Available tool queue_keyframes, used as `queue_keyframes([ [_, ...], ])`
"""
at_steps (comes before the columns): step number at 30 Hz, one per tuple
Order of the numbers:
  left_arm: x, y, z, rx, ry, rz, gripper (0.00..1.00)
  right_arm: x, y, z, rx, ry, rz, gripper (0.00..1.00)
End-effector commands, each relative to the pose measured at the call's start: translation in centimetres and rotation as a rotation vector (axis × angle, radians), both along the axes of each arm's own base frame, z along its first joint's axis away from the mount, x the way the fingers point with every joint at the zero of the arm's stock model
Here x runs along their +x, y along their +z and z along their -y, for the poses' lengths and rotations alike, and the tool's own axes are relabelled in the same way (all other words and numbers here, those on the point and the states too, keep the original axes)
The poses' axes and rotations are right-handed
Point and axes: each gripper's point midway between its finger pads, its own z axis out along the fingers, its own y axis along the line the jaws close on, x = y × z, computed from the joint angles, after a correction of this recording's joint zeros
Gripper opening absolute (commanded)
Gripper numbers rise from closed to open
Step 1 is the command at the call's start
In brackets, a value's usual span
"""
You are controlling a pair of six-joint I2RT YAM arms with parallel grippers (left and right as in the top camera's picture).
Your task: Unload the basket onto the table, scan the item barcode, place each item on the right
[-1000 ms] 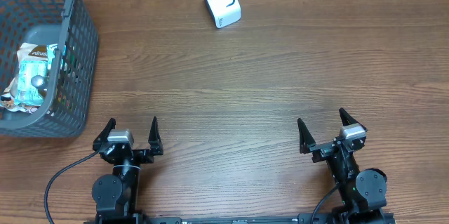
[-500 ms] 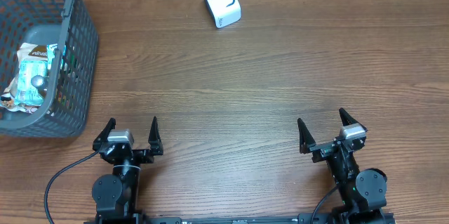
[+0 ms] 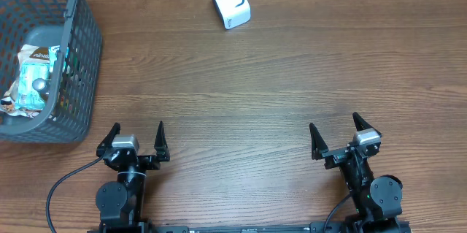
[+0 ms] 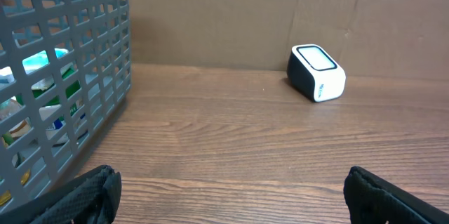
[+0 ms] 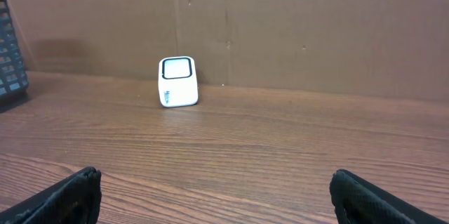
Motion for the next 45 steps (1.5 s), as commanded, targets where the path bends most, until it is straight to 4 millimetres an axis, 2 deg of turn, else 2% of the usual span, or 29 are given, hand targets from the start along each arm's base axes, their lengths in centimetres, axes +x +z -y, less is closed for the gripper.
queue_keyframes([
  [1, 0.0, 0.1, 0.2, 0.015, -0.014, 0.007, 1.0, 0.0, -0.1, 0.0, -0.003, -0.001, 0.007, 1.0],
  [8, 0.0, 0.3, 0.3, 0.015, -0.016, 0.018, 0.99, 0.0, -0.1, 0.0, -0.003, -0.001, 0.007, 1.0],
  [11, 0.0, 0.6, 1.0, 0.006, -0.06, 0.028, 1.0, 0.0, -0.1, 0.0, -0.003, -0.001, 0.007, 1.0],
  [17, -0.3, 2.3, 1.9, -0.012, -0.106, 0.067, 1.0, 0.0, -0.1, 0.0, -0.003, -0.001, 0.007, 1.0],
  [19, -0.6, 4.1, 2.5, -0.026, -0.14, 0.105, 1.0, 0.0, -0.1, 0.0, -0.003, -0.001, 0.007, 1.0],
  [22, -1.9, 8.6, 3.7, -0.075, -0.213, 0.183, 1.0, 0.0, -0.1, 0.0, -0.003, -0.001, 0.007, 1.0],
  [26, -4.0, 14.7, 3.8, -0.083, -0.218, 0.256, 1.0, 0.0, -0.1, 0.0, -0.003, -0.001, 0.007, 1.0],
  [29, -5.3, 18.3, 3.8, -0.064, -0.214, 0.234, 1.0, 0.0, -0.1, 0.0, -0.003, -0.001, 0.007, 1.0],
  [32, -5.6, 20.8, 3.9, -0.045, -0.21, 0.168, 1.0, 0.0, -0.1, 0.0, -0.003, -0.001, 0.007, 1.0],
  [35, -5.1, 22.7, 3.8, -0.031, -0.208, 0.05, 0.91, 0.0, -0.1, 0.0, -0.003, -0.001, 0.007, 1.0],
  [38, -4.1, 23.4, 3.8, -0.003, -0.212, -0.12, 0.86, 0.0, -0.1, 0.0, -0.003, -0.001, 0.007, 1.0],
  [39, -3.7, 23.4, 3.8, -0.005, -0.214, -0.19, 0.91, 0.0, -0.1, 0.0, -0.003, -0.001, 0.007, 1.0],
  [42, -2.2, 22.9, 3.6, -0.027, -0.212, -0.347, 1.0, 0.0, -0.1, 0.0, -0.003, -0.001, 0.007, 1.0],
  [45, -0.3, 22.5, 3.6, -0.042, -0.215, -0.431, 1.0, 0.0, -0.1, 0.0, -0.003, -0.001, 0.007, 1.0],
])
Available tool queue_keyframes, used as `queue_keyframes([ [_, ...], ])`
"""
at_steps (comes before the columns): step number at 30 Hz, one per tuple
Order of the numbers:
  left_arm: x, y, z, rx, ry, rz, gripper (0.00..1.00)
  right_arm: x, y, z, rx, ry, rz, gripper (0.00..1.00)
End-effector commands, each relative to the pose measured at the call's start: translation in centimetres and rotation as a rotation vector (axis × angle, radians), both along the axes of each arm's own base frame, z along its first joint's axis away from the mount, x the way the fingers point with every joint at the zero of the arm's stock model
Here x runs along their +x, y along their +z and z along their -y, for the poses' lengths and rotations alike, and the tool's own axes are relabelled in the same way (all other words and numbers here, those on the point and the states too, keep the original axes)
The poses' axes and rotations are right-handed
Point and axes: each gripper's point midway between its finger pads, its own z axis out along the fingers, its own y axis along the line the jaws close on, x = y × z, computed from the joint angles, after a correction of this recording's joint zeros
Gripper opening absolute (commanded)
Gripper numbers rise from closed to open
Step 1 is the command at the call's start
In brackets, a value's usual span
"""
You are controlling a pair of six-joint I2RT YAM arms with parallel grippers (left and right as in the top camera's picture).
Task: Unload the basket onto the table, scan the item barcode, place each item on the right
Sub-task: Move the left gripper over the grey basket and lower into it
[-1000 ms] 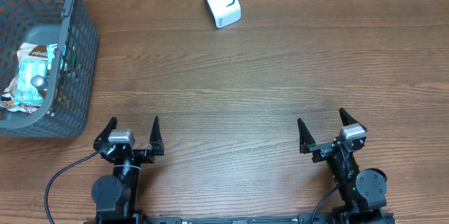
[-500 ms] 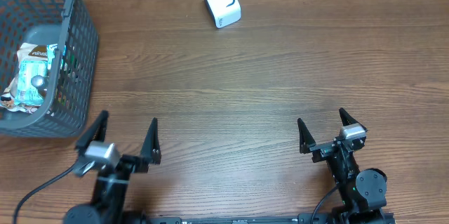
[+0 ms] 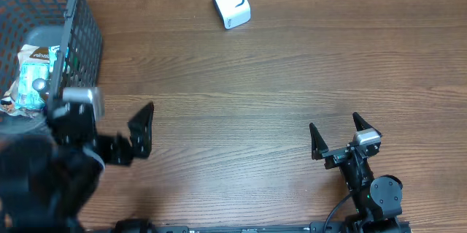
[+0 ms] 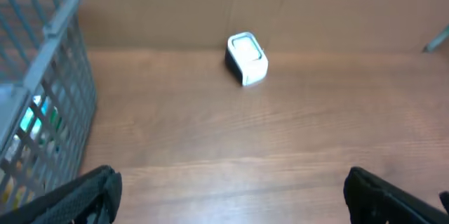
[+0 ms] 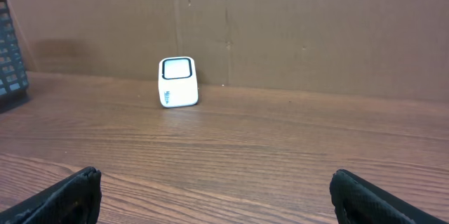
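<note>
The white barcode scanner (image 3: 230, 2) with a dark face stands at the table's far edge; it also shows in the left wrist view (image 4: 247, 58) and the right wrist view (image 5: 177, 82). Packaged items (image 3: 35, 76) lie in the grey mesh basket (image 3: 82, 43) at the left. My left gripper (image 4: 224, 189) is lifted off the table beside the basket's near right corner, open and holding nothing; one finger (image 3: 142, 127) shows overhead, and the arm is blurred. My right gripper (image 3: 333, 120) rests low at the front right, open and holding nothing.
A brown cardboard wall (image 5: 295, 20) runs along the back of the wooden table (image 3: 277, 79). The basket's tall side (image 4: 49, 112) stands close on the left of my left gripper.
My left arm has lifted from its rest at the front and shifted left toward the basket; its camera now looks down from higher up. The right arm, scanner and basket have not moved.
</note>
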Motion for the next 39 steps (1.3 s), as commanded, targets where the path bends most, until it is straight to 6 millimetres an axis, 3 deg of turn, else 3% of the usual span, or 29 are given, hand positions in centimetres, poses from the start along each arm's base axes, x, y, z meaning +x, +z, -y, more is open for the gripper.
queue_keyframes([
  [1, 2.6, 0.1, 0.1, 0.016, -0.026, -0.061, 1.0, 0.0, -0.2, 0.1, -0.004, -0.002, 0.006, 1.0],
  [3, 3.8, -0.6, 0.0, 0.006, -0.018, -0.09, 1.0, 0.0, -0.2, 0.1, -0.004, -0.002, 0.006, 1.0],
  [4, 4.4, -0.9, -0.2, 0.01, -0.012, -0.103, 0.86, 0.0, -0.2, 0.0, -0.004, -0.001, 0.006, 1.0],
  [5, 5.0, -1.1, -0.4, 0.016, 0.0, -0.109, 0.44, 0.0, -0.2, 0.0, -0.004, -0.001, 0.006, 1.0],
  [6, 5.5, -1.3, -0.8, 0.027, 0.019, -0.111, 0.22, 0.0, -0.1, 0.1, -0.004, -0.002, 0.006, 1.0],
  [7, 6.2, -1.5, -1.6, 0.042, 0.059, -0.114, 0.22, 0.0, -0.2, 0.0, -0.004, -0.001, 0.006, 1.0],
  [9, 7.5, -1.6, -3.2, 0.054, 0.159, -0.114, 0.25, 0.0, -0.2, 0.1, -0.004, -0.002, 0.006, 1.0],
  [10, 8.0, -1.5, -4.0, 0.07, 0.199, -0.105, 0.34, 0.0, -0.2, 0.1, -0.004, -0.002, 0.006, 1.0],
  [11, 8.7, -1.0, -4.9, 0.101, 0.242, -0.082, 0.65, 0.0, -0.1, 0.1, -0.004, -0.002, 0.006, 1.0],
  [12, 9.1, -0.6, -5.5, 0.125, 0.26, -0.063, 0.74, 0.0, -0.2, 0.1, -0.004, -0.002, 0.006, 1.0],
  [15, 9.8, 0.7, -8.4, 0.183, 0.39, -0.013, 0.84, 0.0, -0.1, 0.1, -0.004, -0.002, 0.006, 1.0],
  [19, 10.1, 0.9, -11.9, 0.217, 0.5, -0.006, 0.9, 0.0, -0.2, 0.1, -0.004, -0.002, 0.006, 1.0],
  [25, 9.8, -0.6, -16.8, 0.184, 0.605, -0.064, 0.9, 0.0, -0.2, 0.0, -0.004, -0.001, 0.006, 1.0],
  [31, 10.4, -3.7, -21.3, 0.079, 0.634, -0.14, 0.91, 0.0, -0.1, 0.0, -0.004, -0.001, 0.006, 1.0],
  [39, 10.1, -10.2, -25.4, -0.029, 0.676, -0.334, 0.93, 0.0, -0.2, 0.1, -0.004, -0.002, 0.006, 1.0],
])
